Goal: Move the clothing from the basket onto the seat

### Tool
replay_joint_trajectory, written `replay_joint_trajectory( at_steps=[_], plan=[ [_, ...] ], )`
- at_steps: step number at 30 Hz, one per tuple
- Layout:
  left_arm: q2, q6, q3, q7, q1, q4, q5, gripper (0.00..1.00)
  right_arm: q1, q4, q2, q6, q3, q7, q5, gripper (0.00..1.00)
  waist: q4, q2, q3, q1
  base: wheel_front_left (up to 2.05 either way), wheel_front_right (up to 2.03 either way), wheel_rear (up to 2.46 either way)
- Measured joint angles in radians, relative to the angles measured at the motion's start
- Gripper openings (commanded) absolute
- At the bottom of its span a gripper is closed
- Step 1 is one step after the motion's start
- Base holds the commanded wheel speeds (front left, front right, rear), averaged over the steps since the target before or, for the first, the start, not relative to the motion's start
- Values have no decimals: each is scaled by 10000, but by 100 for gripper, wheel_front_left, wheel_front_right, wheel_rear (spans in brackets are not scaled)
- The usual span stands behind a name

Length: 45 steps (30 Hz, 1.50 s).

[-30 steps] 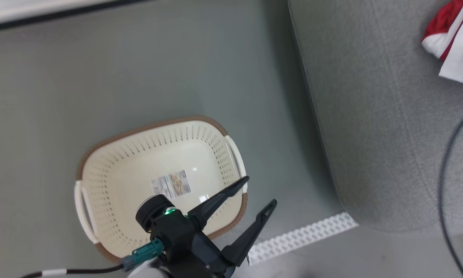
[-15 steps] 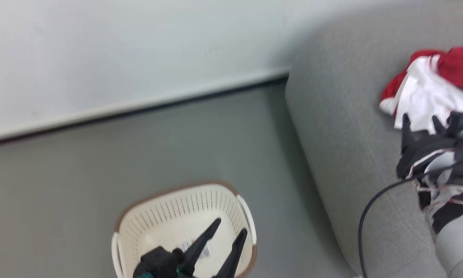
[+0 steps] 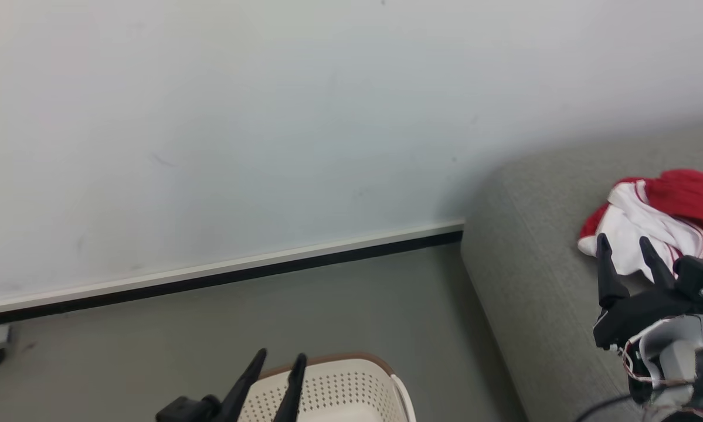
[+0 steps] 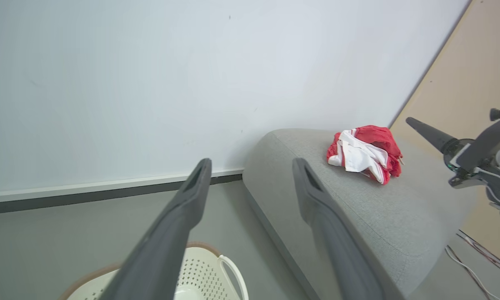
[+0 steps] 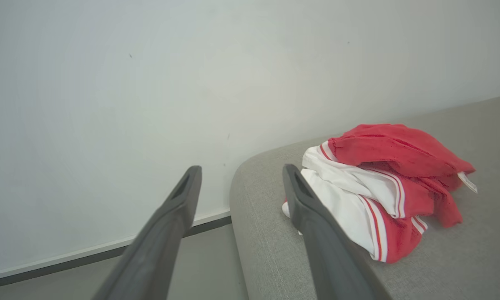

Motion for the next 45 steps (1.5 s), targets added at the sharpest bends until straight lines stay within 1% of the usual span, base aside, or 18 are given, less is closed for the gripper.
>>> replay_joint_trajectory(
  at_steps=[2,5,9,12,16,20,21,25,28,32,36,43,45],
  plan=[
    [69,48,399,-8,225,44,102,100,629,-943,88,0,-102,29,221,100,236,0,-158,2,0,0,0],
    [192,86,918,-10,486,86,232,100,1580,-2182,305,0,-364,146,157,100,580,2,-361,3,0,0,0],
    [355,56,1505,-10,597,182,424,100,2879,-3716,802,0,-788,426,-393,100,1053,2,-563,3,0,0,0],
    [569,10,1898,-10,755,297,677,100,3722,-4780,1321,0,-865,717,-805,100,1368,2,-678,3,0,0,0],
    [815,63,2391,-10,864,431,1127,100,4673,-5875,1829,0,-754,1120,-1290,100,1699,2,-768,4,0,0,0],
    [821,207,2899,-12,918,430,1544,100,5273,-6638,2242,0,-585,1285,-1628,100,1913,3,-767,4,0,0,0],
    [842,270,2943,-12,946,500,1641,100,5365,-6755,2293,0,-525,1331,-1726,100,1929,3,-754,4,0,0,0],
    [779,257,3218,-12,1147,759,1709,100,5677,-7005,2474,0,-424,1354,-2025,100,1928,3,-726,4,0,0,0],
    [767,257,3365,-12,1341,696,1864,100,5706,-7026,2554,0,-174,1360,-2136,100,1859,3,-702,4,0,0,0],
    [658,-176,3680,-12,1553,485,2050,100,5546,-6957,2615,0,224,1348,-2180,100,1722,3,-633,4,0,0,0],
    [407,-539,4021,-12,1824,520,2274,100,5437,-6819,2637,0,410,1292,-2243,100,1617,3,-549,4,0,0,0],
    [-15,-888,4560,-12,2059,564,2801,100,5476,-6623,2644,0,437,1212,-2316,100,1448,3,-465,5,0,0,0],
    [-111,-901,4727,-12,2116,556,2911,100,5512,-6589,2646,0,372,1197,-2322,100,1406,4,-445,4,0,0,0]
  ],
)
